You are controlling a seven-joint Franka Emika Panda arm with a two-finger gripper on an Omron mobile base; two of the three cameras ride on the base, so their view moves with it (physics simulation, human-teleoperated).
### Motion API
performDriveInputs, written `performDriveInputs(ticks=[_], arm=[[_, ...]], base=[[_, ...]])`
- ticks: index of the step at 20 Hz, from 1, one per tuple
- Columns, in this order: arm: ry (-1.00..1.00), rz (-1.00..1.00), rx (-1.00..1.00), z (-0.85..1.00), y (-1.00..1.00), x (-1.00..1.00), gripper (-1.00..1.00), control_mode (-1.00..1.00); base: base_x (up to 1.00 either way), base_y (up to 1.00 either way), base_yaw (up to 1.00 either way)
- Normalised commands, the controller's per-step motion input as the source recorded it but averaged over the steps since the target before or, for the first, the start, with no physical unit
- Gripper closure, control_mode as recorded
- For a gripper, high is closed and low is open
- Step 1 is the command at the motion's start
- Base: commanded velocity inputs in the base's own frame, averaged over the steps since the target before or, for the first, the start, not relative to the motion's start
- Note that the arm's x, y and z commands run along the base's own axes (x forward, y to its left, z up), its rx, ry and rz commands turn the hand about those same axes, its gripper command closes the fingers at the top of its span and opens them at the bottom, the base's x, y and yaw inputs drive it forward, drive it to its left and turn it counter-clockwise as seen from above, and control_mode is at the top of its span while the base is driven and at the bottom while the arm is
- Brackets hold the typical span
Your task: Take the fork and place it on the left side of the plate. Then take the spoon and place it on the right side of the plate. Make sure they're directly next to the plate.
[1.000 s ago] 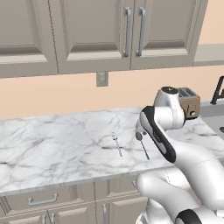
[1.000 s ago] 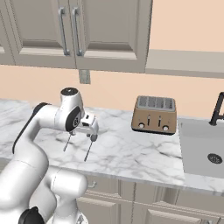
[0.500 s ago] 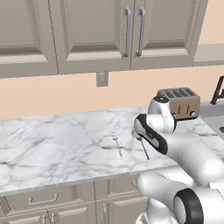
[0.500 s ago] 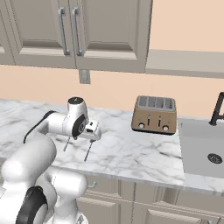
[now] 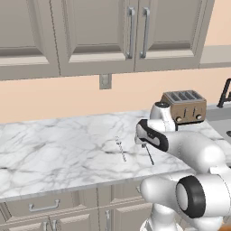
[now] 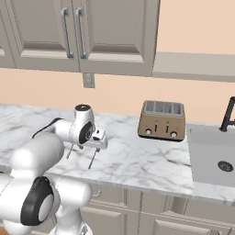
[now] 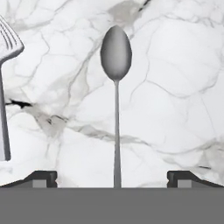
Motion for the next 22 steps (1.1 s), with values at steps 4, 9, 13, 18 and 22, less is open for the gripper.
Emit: performDriveInputs(ticks=[4, 9, 13, 18, 22], arm=[[0.04, 0.0, -0.06, -0.33, 0.0, 0.06, -1.0, -1.0], [0.01, 0.0, -0.02, -0.25, -0.01, 0.16, -1.0, -1.0], [0.0, 0.01, 0.0, -0.16, -0.06, 0.23, -1.0, -1.0], [0.0, 0.02, 0.0, -0.19, -0.05, 0.19, -1.0, -1.0], [0.0, 0.02, 0.0, -0.15, -0.01, 0.23, -1.0, -1.0]], base=[[0.0, 0.0, 0.0], [0.0, 0.0, 0.0], [0.0, 0.0, 0.0], [0.0, 0.0, 0.0], [0.0, 0.0, 0.0]])
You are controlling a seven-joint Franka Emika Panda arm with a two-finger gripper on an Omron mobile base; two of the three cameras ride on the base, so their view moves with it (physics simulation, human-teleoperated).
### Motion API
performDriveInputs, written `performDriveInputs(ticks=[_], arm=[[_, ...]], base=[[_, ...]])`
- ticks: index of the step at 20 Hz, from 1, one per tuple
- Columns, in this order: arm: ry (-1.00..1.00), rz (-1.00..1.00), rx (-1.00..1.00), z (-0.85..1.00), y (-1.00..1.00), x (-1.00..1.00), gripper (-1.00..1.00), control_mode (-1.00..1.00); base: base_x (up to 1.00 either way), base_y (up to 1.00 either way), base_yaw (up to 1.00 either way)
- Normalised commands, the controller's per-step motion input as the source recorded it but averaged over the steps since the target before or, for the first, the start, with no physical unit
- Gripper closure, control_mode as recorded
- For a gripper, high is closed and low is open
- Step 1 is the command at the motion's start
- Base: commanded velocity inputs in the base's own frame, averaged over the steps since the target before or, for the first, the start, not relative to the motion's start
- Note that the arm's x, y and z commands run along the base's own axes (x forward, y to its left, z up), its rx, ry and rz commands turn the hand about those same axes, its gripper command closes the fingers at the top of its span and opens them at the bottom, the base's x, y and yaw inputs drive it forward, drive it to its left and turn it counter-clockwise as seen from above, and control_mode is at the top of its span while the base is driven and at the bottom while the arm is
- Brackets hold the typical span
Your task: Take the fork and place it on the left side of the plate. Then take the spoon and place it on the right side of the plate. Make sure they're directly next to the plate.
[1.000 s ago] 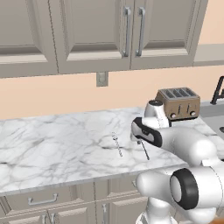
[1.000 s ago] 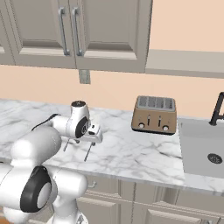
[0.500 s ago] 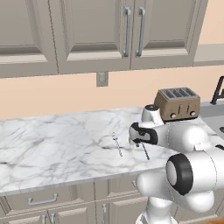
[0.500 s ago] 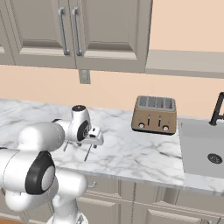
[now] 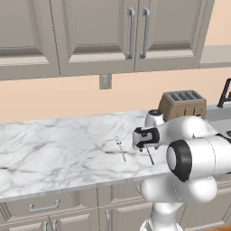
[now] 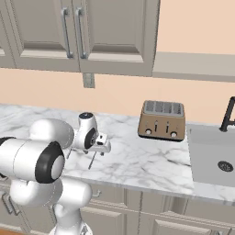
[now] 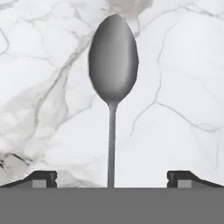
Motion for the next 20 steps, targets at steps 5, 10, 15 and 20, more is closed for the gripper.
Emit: performDriveInputs(ticks=[5, 10, 15, 20], arm=[[0.0, 0.03, 0.0, -0.13, 0.0, 0.23, -1.0, -1.0], [0.0, 0.03, 0.0, -0.16, 0.0, 0.24, -1.0, -1.0], [0.0, 0.02, 0.0, -0.18, 0.0, 0.27, -1.0, -1.0], [0.0, 0.0, 0.0, -0.23, 0.0, 0.19, -1.0, -1.0]], base=[[0.0, 0.0, 0.0], [0.0, 0.0, 0.0], [0.0, 0.0, 0.0], [0.0, 0.0, 0.0]])
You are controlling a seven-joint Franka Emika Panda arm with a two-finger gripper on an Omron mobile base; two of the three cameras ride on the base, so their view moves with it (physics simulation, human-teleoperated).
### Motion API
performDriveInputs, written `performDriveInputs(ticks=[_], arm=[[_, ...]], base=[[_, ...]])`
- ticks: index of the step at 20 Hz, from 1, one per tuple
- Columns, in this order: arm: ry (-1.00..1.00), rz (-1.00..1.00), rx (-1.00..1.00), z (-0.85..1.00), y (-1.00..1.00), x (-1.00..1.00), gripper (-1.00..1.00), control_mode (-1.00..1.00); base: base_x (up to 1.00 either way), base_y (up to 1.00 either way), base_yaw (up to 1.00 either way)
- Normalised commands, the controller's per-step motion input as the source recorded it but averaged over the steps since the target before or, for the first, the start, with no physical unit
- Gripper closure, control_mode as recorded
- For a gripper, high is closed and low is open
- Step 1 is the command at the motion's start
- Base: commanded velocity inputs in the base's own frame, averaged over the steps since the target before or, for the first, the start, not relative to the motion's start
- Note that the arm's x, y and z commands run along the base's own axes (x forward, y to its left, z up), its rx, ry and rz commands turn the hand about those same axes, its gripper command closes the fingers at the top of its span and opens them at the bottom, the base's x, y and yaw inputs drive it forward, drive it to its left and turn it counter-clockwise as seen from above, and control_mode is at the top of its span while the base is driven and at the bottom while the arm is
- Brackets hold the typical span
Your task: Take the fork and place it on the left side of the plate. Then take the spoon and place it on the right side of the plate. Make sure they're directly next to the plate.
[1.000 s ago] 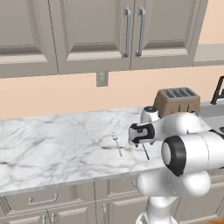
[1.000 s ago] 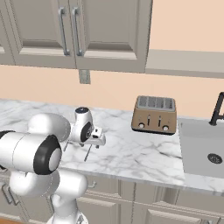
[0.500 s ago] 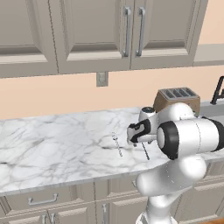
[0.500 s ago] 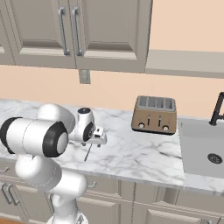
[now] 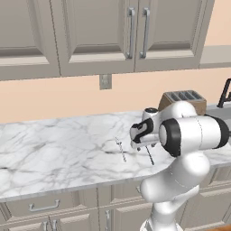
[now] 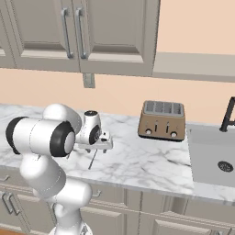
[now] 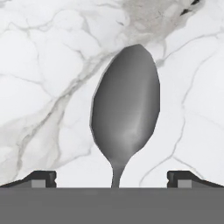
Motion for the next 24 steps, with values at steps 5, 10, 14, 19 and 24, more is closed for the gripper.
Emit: performDriveInputs(ticks=[5, 10, 14, 19, 24], arm=[[0.0, 0.0, 0.0, -0.28, 0.06, -0.01, 1.0, -1.0], [0.0, 0.0, 0.0, -0.44, 0.07, -0.05, 1.0, -1.0], [0.0, 0.0, 0.0, -0.48, 0.01, 0.0, 1.0, -1.0], [-0.02, 0.0, 0.0, -0.32, -0.04, 0.02, 1.0, -1.0], [-0.14, 0.0, 0.01, -0.1, -0.01, -0.17, 1.0, -1.0]], base=[[0.0, 0.0, 0.0], [0.0, 0.0, 0.0], [0.0, 0.0, 0.0], [0.0, 0.0, 0.0], [0.0, 0.0, 0.0]])
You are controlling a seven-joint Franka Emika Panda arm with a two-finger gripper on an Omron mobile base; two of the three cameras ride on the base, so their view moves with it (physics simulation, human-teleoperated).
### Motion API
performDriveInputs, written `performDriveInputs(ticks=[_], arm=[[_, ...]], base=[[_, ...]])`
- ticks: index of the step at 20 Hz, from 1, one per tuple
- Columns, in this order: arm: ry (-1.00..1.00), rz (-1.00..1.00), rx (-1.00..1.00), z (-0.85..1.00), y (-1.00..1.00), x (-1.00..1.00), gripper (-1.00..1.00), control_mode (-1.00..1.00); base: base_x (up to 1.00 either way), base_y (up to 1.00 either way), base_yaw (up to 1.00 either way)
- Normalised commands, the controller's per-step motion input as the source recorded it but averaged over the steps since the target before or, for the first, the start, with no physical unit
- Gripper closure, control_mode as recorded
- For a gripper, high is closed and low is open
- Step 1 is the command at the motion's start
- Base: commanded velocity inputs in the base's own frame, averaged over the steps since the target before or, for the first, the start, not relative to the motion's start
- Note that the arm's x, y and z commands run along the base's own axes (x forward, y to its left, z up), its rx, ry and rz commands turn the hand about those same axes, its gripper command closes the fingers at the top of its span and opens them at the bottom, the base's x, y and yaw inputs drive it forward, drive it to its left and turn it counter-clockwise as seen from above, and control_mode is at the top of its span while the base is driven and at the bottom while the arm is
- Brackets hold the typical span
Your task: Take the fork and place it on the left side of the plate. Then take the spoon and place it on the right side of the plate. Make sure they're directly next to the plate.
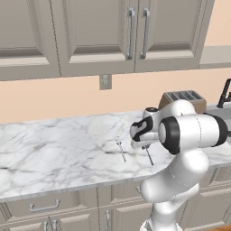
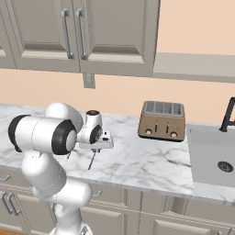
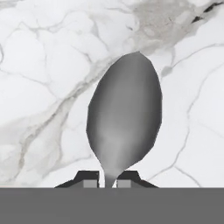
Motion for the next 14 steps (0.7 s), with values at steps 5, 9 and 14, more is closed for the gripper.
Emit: performDriveInputs(ticks=[5, 9, 14], arm=[[-0.12, 0.0, 0.0, -0.12, 0.0, -0.15, 1.0, -1.0], [0.03, 0.0, 0.0, 0.02, 0.0, 0.0, 1.0, -1.0], [0.14, 0.0, 0.0, 0.48, 0.0, -0.21, 1.0, -1.0]], base=[[0.0, 0.0, 0.0], [0.0, 0.0, 0.0], [0.0, 0.0, 0.0]])
